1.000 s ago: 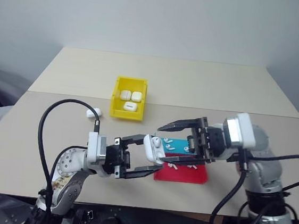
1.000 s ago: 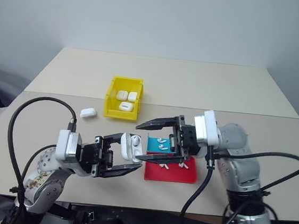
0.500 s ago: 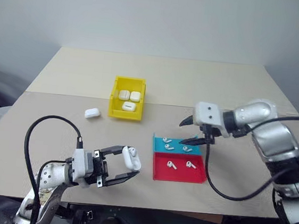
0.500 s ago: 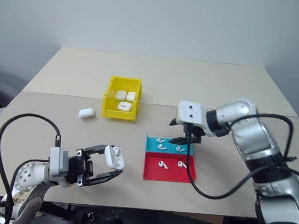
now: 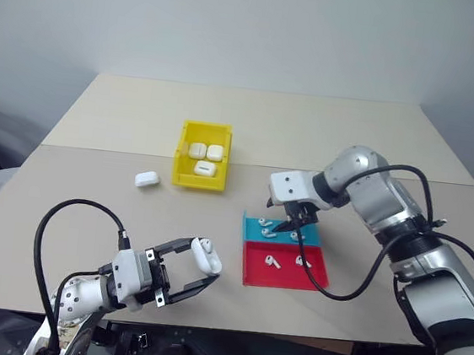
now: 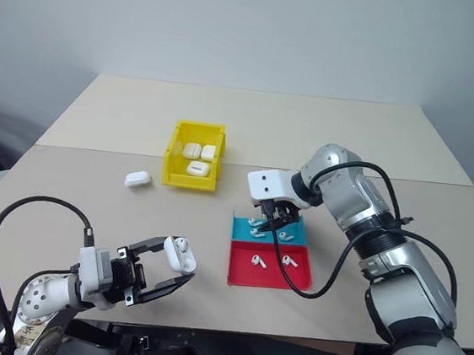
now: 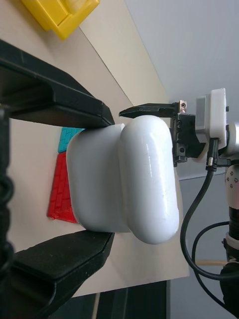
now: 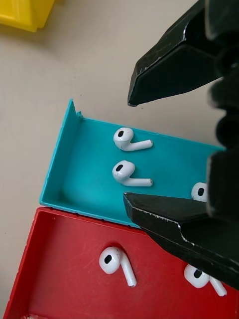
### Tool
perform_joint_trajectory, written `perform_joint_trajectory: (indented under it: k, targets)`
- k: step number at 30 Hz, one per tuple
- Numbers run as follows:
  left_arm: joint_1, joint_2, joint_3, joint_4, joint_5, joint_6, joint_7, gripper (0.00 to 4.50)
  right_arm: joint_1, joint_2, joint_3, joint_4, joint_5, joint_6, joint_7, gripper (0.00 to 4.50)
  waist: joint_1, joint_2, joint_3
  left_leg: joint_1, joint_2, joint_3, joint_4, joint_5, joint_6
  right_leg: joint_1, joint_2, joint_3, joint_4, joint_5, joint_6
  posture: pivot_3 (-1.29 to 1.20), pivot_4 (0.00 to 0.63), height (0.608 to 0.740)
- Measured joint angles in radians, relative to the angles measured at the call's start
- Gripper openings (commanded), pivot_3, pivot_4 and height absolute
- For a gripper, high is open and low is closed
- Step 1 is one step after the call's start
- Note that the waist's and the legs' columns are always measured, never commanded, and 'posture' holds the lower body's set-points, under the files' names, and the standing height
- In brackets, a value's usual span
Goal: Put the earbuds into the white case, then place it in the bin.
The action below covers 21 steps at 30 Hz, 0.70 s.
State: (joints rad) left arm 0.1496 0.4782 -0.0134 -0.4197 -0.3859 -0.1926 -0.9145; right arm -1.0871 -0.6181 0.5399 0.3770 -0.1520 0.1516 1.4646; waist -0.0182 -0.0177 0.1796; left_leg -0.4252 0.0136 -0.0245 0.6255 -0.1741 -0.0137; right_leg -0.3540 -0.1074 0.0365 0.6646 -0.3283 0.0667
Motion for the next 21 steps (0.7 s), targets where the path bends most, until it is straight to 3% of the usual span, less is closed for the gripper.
perform_joint_trajectory:
  k: [1,21]
  targets:
    - [0.0,0.0,-0.001,0.0,0.001,0.001,0.004,2.79,0.0,0.005,0.001,0.007,-0.005,0.0,0.001,2.44,0.0,0.0,0.0,0.0,0.0,0.0,0.0,0.0,0.0,0.0,0.0,0.0,0.0,0.0,0.0,0.0,0.15,0.74]
    - [-0.028,0.006,-0.012,0.003,0.03,0.02,0.03,2.79,-0.001,0.085,0.035,0.119,-0.083,0.025,0.038,2.44,-0.001,0.0,0.0,0.0,0.0,0.0,0.0,0.0,0.0,0.0,0.0,0.0,0.0,0.0,0.0,0.0,0.15,0.74]
